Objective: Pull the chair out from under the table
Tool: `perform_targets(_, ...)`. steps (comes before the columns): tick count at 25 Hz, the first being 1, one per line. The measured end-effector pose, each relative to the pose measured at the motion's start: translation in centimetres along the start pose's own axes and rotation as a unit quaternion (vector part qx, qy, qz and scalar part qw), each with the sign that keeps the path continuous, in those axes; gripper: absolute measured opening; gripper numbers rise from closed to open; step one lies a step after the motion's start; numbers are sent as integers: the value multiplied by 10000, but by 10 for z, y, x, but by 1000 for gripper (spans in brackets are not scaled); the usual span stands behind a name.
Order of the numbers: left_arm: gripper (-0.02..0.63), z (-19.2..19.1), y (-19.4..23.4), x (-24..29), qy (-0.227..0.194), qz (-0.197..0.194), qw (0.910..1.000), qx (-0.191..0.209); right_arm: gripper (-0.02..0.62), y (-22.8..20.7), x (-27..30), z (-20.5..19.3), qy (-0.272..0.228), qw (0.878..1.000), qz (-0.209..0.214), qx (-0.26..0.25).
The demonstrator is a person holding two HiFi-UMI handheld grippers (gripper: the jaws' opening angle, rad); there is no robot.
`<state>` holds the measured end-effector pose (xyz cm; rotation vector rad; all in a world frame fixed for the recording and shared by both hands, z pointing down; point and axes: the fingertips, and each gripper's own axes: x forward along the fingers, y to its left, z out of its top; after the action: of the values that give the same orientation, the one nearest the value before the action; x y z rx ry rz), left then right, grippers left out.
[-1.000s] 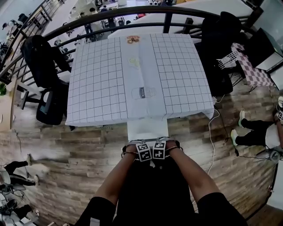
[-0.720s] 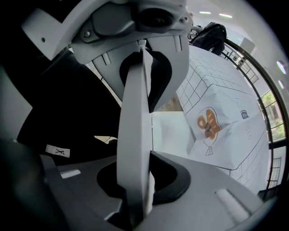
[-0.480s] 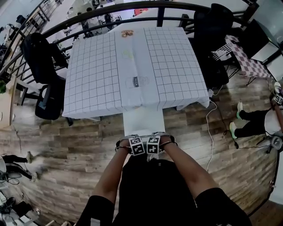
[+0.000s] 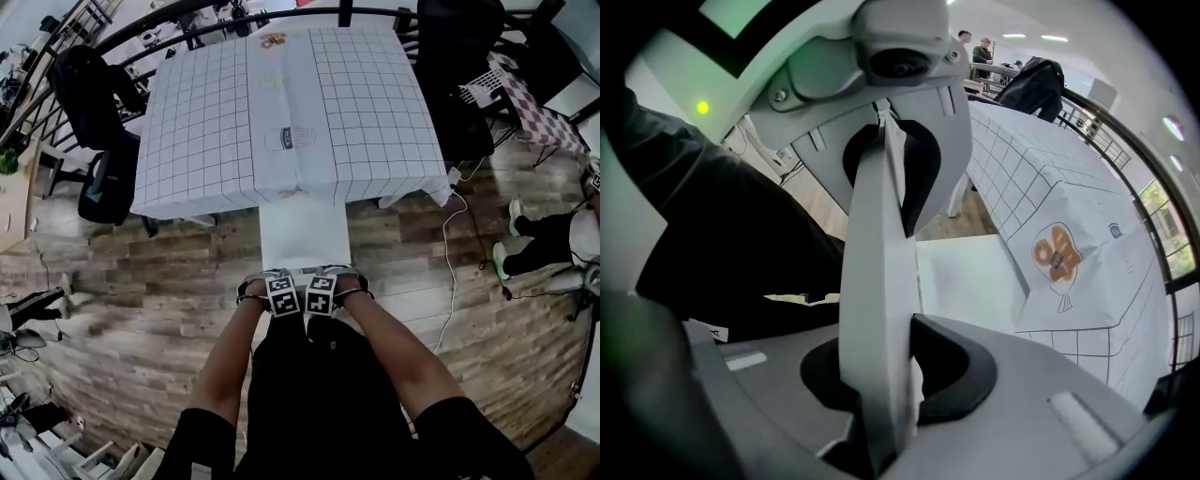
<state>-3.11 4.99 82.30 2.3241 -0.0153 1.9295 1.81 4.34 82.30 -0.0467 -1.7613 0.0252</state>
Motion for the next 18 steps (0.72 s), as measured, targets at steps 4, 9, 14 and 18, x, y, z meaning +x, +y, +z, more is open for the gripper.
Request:
perform_targets(4, 88, 1, -21, 1, -47, 49, 9999, -141, 80, 19, -1, -3, 10, 9999, -17, -168)
perform_targets(9, 89, 0, -55, 4, -60, -23, 9999, -133, 80, 52, 1, -5, -13, 9995, 38, -329)
perform_targets(14, 92, -1, -78, 3, -253, 53, 9987, -435, 81, 77, 1, -5, 118, 9990, 139, -416)
perform_targets(18, 92, -24, -107, -4, -303, 124, 9988, -371, 81, 109, 1, 17, 204, 9991, 146, -354)
